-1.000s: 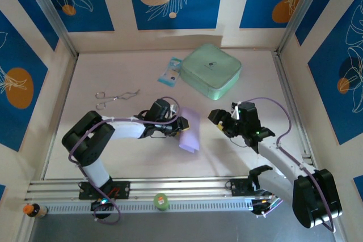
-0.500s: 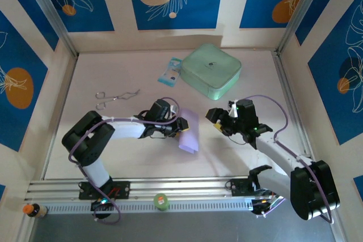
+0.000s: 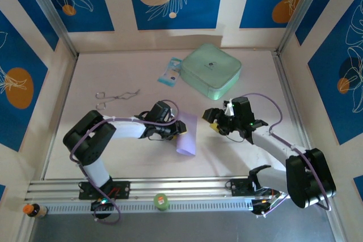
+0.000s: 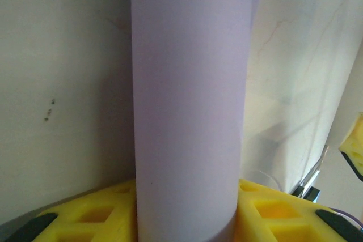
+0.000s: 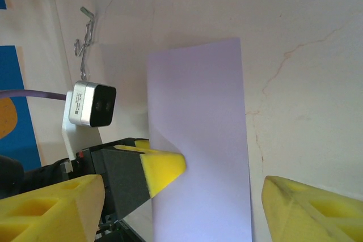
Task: Fold a paper plane with a square sheet of paper (pick it up from the middle)
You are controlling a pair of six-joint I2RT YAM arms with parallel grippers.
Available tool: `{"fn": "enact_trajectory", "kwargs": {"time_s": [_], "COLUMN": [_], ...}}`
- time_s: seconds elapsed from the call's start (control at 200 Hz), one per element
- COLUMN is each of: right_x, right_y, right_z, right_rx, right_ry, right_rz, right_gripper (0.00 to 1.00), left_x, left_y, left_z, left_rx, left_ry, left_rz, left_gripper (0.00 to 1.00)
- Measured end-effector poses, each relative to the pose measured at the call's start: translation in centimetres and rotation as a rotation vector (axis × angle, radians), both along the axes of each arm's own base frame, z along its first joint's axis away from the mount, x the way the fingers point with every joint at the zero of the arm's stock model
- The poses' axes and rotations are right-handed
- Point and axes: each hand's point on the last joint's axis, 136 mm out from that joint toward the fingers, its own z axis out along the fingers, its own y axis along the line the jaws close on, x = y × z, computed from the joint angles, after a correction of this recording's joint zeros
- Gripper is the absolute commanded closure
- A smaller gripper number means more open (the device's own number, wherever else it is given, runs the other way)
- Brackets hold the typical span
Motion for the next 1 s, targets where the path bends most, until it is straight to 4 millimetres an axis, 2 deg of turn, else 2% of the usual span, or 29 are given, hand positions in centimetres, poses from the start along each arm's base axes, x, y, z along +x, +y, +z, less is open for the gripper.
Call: {"fn": "enact_trajectory", "kwargs": {"time_s": [0.245,0.395,0.615,0.775,1.0], "right_x": [0.0,-0.1,0.1,0.2,0.0], "right_y": [0.5,0.9,1.6,2.0,2.5], "right_z": [-0.7,-1.0,-0.7,-0.7,-0.9], "right_rx": [-0.004,-0.006,-0.002,0.0,-0.002], "right_ry": [0.027,0.042,0.042,0.044,0.057], "right_rz": [0.024,0.038,0.059,0.075,0.094], "right_gripper": [0.27,0.27,0.27,0.27,0.3], "left_x": [-0.1,-0.1,0.0,-0.2,-0.1], "left_y": [0.4,0.5,1.9,2.9,3.9], "left_z": [-0.3,-0.1,0.0,-0.2,-0.3], "left_rx": [0.029,0.047,0.15,0.21,0.269], "left_ry": [-0.009,-0.016,-0.053,-0.07,-0.089], "left_rz": [-0.011,-0.024,-0.045,-0.063,-0.064], "left_gripper": [0.47,0.44,0.39,0.39,0.45]}}
